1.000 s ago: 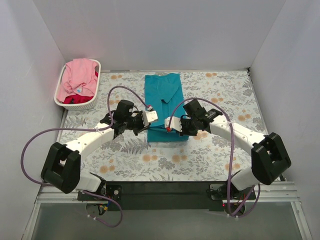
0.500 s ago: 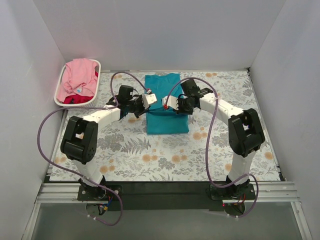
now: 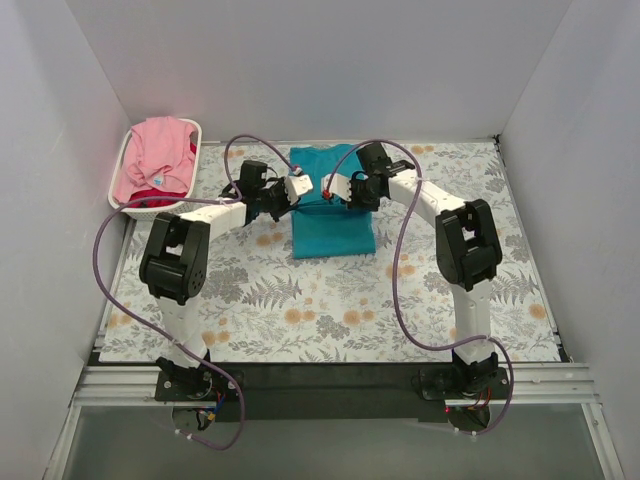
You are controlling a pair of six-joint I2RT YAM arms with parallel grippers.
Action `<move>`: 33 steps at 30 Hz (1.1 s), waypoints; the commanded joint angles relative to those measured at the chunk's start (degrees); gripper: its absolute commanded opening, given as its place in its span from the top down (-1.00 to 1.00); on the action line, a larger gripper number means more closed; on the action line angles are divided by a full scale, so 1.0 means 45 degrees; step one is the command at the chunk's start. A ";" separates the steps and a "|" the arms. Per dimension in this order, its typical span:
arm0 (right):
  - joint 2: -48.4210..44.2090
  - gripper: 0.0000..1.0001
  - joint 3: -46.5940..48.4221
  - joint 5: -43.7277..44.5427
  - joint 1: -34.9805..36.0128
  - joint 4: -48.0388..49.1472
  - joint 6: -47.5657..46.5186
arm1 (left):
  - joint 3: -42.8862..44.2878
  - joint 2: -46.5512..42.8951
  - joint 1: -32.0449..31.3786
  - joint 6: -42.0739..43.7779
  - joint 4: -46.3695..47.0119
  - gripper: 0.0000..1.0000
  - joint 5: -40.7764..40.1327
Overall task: Fold and stack the t-shirts
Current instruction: Fold the tshirt
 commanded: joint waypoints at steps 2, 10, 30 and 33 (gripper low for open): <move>0.0655 0.97 0.1159 0.0296 -0.0205 -0.0046 -0.0483 | 0.0473 0.0293 0.0265 0.0333 0.0502 1.00 -0.0505; 0.0637 0.20 0.1297 0.1076 -0.0264 0.1358 0.0590 | 0.0590 0.0666 0.0362 -0.0405 0.1906 0.75 -0.1988; -0.2022 0.28 -0.0676 -0.2299 -0.0479 -0.0319 0.4690 | -0.2672 -0.3321 0.0265 -0.3962 0.0054 0.17 0.0841; -0.1455 0.33 -0.0637 -0.2633 -0.0460 -0.0417 0.5239 | -0.2555 -0.2736 0.0128 -0.4393 -0.0181 0.22 0.0842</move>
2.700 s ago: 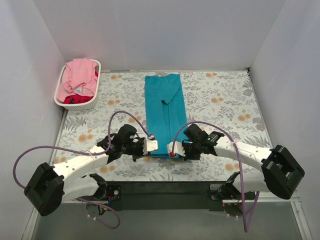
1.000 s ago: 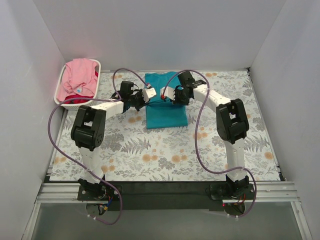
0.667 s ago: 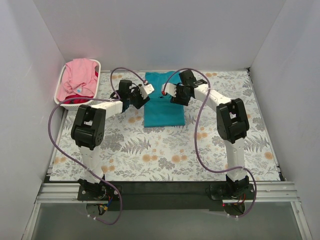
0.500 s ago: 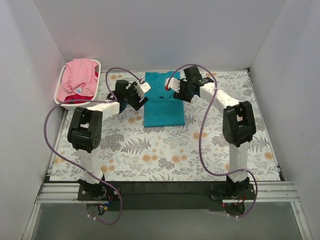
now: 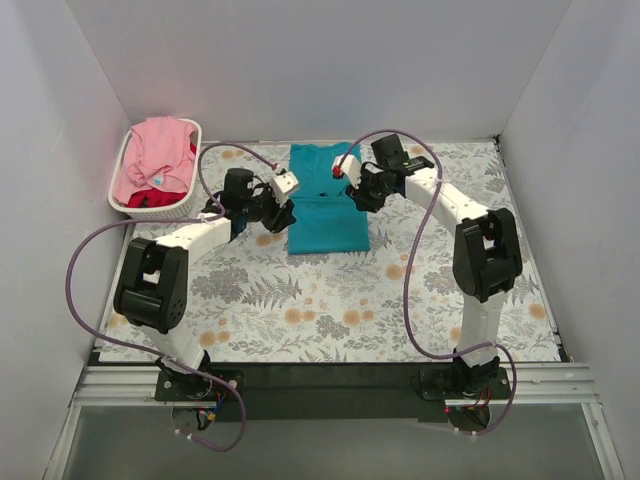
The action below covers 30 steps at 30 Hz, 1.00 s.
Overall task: Fold and stack the t-shirts
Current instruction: Fold the tshirt
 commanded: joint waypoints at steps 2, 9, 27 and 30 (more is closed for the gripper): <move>0.0969 0.36 -0.0156 -0.0904 0.0036 -0.0592 0.1325 | -0.0088 0.0661 -0.0305 -0.0804 -0.0730 0.23 0.0137; 0.2222 0.41 -0.0194 -0.0768 0.0036 -0.0592 0.1892 | 0.0557 0.2399 -0.0676 -0.1371 -0.1198 0.32 -0.1211; -0.3301 0.13 -0.4921 -0.1509 0.0720 -0.1587 0.1523 | -0.2627 -0.2865 -0.1907 -0.0376 -0.4498 0.37 -0.0393; -0.4591 0.10 -0.5779 -0.1354 0.0933 -0.1725 0.0783 | -0.2938 -0.4078 -0.1965 0.0482 -0.4928 0.25 0.0115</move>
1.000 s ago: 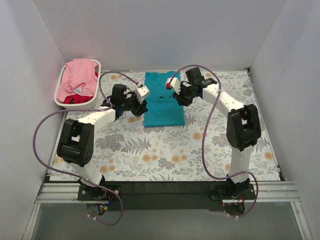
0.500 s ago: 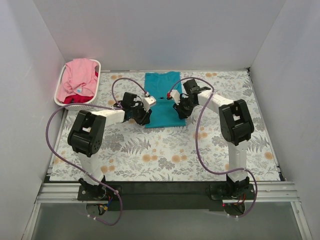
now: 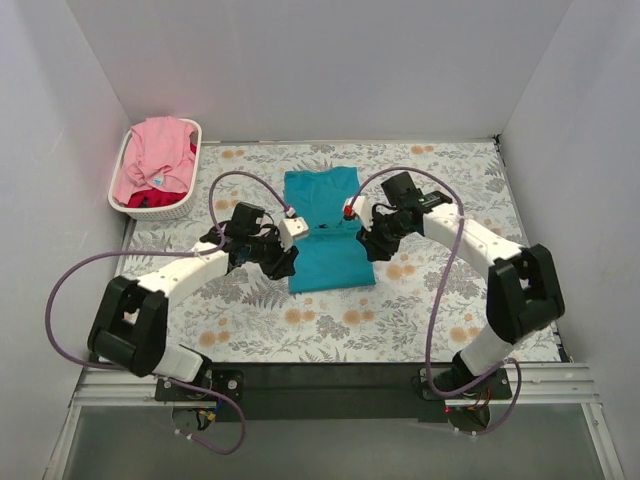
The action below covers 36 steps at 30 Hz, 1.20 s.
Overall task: Fold and stack the t-shirts
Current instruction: Fold the tshirt
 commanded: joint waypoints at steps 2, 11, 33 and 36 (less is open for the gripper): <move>-0.2029 0.10 -0.1148 0.0193 0.0599 -0.0385 -0.1169 | -0.0462 -0.1932 -0.0193 0.1126 -0.0777 0.17 0.0714; -0.2853 -0.02 -0.4216 0.2225 0.1929 0.2993 -0.1815 | -0.4055 -0.3945 -0.0954 0.2648 0.2716 0.00 0.0050; -0.1701 -0.02 -0.5486 0.3065 0.2575 0.4850 -0.2850 | -0.4077 -0.0919 -0.1502 0.2944 0.5219 0.20 -0.1005; -0.1447 0.10 -0.5467 0.3260 0.2575 0.5007 -0.2870 | -0.4077 -0.0625 -0.1522 0.2944 0.5258 0.37 -0.1162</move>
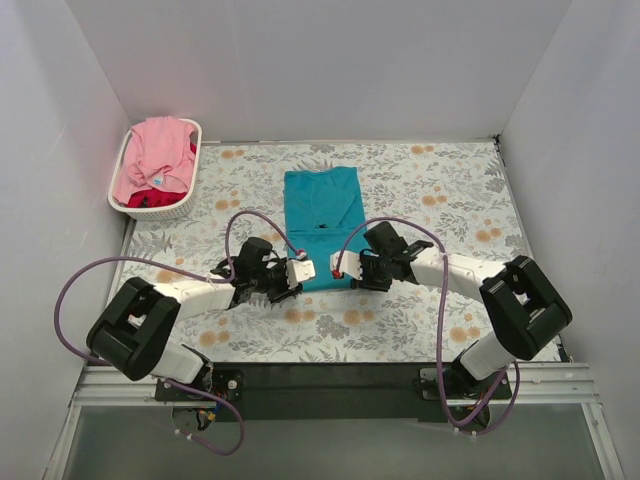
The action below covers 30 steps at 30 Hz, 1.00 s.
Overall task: Fold and stack the t-shirts
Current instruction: Fold the tshirt
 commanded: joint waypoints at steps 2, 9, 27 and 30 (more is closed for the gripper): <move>0.0540 0.32 -0.0153 0.0381 0.0054 0.0306 -0.0155 | 0.0207 0.0347 -0.0070 0.0292 0.0095 0.49 -0.0585; 0.0092 0.97 0.0294 0.0557 0.0054 -0.0083 0.0079 | 0.0753 -0.0081 -0.0050 0.0292 -0.0762 1.00 -0.0507; -0.4126 0.97 0.1935 -0.2371 0.1088 -0.6856 0.1017 | 0.3233 -0.4729 -0.0167 0.0586 -0.9818 1.00 0.3554; -0.4322 0.97 0.2968 -0.2880 0.1089 -0.7816 0.0959 | 0.4131 -0.5004 -0.0187 0.0351 -1.1208 1.00 0.3907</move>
